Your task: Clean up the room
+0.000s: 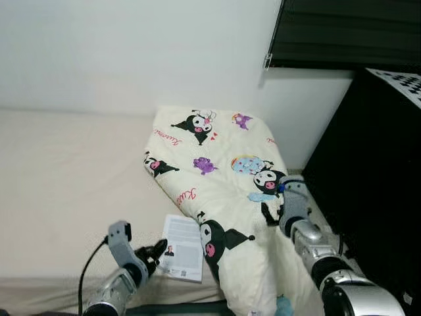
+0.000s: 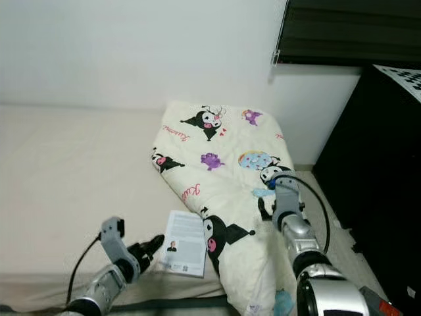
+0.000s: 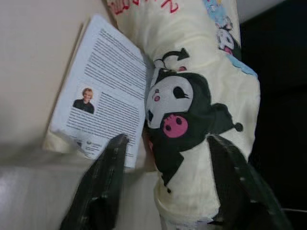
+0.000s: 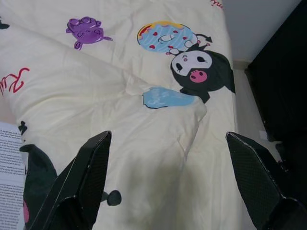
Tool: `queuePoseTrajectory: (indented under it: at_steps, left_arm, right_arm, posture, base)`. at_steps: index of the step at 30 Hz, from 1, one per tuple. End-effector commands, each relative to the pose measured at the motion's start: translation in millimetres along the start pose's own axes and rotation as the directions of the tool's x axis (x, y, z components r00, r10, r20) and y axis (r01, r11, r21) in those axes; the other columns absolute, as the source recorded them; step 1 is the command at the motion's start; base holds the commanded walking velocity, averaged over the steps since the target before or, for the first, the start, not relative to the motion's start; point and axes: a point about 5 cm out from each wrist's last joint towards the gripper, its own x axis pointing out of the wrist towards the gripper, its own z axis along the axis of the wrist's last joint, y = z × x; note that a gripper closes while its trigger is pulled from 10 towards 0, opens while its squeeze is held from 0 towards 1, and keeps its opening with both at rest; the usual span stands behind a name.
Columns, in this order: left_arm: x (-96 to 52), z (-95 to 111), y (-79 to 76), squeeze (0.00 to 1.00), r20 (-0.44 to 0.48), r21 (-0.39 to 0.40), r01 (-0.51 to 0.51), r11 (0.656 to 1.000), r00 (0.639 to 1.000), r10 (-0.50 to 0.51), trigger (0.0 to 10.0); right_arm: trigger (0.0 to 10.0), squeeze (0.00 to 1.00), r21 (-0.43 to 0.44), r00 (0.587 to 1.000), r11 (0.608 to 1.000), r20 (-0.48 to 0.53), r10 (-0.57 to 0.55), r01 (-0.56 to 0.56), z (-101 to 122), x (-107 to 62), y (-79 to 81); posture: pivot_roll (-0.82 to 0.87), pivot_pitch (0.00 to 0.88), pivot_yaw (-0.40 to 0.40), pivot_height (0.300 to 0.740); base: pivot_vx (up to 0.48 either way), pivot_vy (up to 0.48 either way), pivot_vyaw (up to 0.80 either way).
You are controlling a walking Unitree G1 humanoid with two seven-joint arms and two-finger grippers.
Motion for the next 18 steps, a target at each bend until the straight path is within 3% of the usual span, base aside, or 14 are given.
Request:
queuePoseTrajectory:
  at_steps: [1, 7, 13, 18]
  left_arm:
    - [-1.4, -2.7, 0.5, 1.00, -0.001, -0.014, 0.013, 1.000, 1.000, -0.013, 10.0]
    - [1.8, -2.5, -7.7, 1.00, -0.002, 0.006, 0.070, 0.998, 0.998, -0.070, 10.0]
    - [5.5, -4.7, -13.4, 1.00, -0.012, 0.014, 0.062, 0.998, 0.998, -0.062, 10.0]
    - [12.8, -1.9, -21.7, 1.00, -0.003, -0.026, 0.030, 0.999, 1.000, -0.030, 10.0]
  right_arm:
    - [10.0, 0.00, 0.013, 1.000, 1.000, -0.005, -0.005, 0.005, 0.2, 0.0, -1.9]
    - [10.0, 0.00, 0.017, 1.000, 1.000, 0.003, -0.005, 0.005, 2.8, 0.4, -2.8]
    - [10.0, 0.00, 0.017, 1.000, 1.000, 0.007, -0.001, 0.001, 3.6, 0.6, -1.9]
    - [10.0, 0.00, 0.017, 1.000, 1.000, 0.003, 0.004, -0.004, 1.6, 0.1, -1.2]
  posture:
    - [-0.04, 0.000, -0.059, 0.665]
    - [-0.04, 0.000, -0.058, 0.645]
    - [-0.05, 0.000, -0.054, 0.630]
    - [-0.05, 0.000, -0.052, 0.610]
  base:
    - [0.000, 0.000, 0.00]
    - [0.000, 0.000, 0.00]
    - [0.000, 0.000, 0.00]
    - [0.000, 0.000, 0.00]
